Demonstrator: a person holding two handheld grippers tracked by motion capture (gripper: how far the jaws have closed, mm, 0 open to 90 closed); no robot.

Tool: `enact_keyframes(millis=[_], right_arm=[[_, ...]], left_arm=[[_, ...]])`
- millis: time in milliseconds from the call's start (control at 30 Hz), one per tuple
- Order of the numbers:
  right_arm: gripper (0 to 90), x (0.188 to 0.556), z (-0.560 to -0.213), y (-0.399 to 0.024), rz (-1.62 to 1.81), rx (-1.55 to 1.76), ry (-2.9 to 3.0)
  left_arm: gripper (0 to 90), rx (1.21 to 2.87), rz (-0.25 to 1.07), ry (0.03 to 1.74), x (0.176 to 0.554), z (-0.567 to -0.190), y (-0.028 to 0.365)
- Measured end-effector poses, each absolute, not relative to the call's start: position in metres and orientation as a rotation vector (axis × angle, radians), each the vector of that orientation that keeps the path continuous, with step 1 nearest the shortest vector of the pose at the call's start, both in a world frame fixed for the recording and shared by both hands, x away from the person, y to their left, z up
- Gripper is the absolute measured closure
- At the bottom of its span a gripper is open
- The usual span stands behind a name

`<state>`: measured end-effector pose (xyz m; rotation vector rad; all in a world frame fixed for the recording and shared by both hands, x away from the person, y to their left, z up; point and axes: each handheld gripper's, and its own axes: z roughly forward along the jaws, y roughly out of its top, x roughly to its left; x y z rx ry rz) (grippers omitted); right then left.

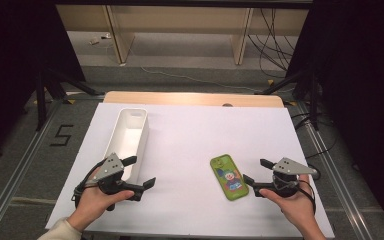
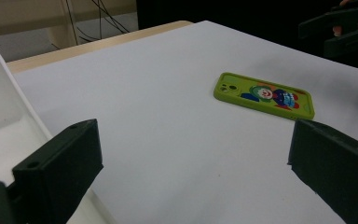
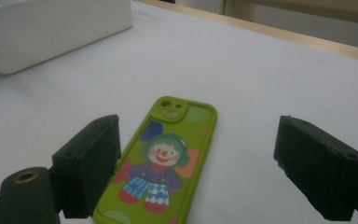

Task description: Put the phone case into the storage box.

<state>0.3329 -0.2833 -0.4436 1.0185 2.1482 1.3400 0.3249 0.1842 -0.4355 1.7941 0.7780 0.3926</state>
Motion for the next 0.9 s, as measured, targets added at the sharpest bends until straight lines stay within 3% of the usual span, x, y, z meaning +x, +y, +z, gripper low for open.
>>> enact_keyframes(millis=[400, 567, 767, 900], right_arm=[[17.3, 0.3322, -0.4432, -0.2820, 1.326, 1.020, 2.154], [30.4, 0.3322, -0.4442, -0.2808, 1.306, 1.035, 2.169], [30.1, 0.3327, -0.4459, -0.2797, 1.295, 1.048, 2.185], [25.1, 0.3329, -0.4472, -0.2789, 1.276, 1.078, 2.192]], left_arm=[[2.2, 1.796, 0.399, 0.771, 0.3238, -0.4351, 0.1848], [2.3, 1.796, 0.399, 0.773, 0.3240, -0.4352, 0.1846], [2.4, 1.796, 0.400, 0.776, 0.3235, -0.4352, 0.1848], [2.5, 1.795, 0.401, 0.770, 0.3233, -0.4348, 0.1848]])
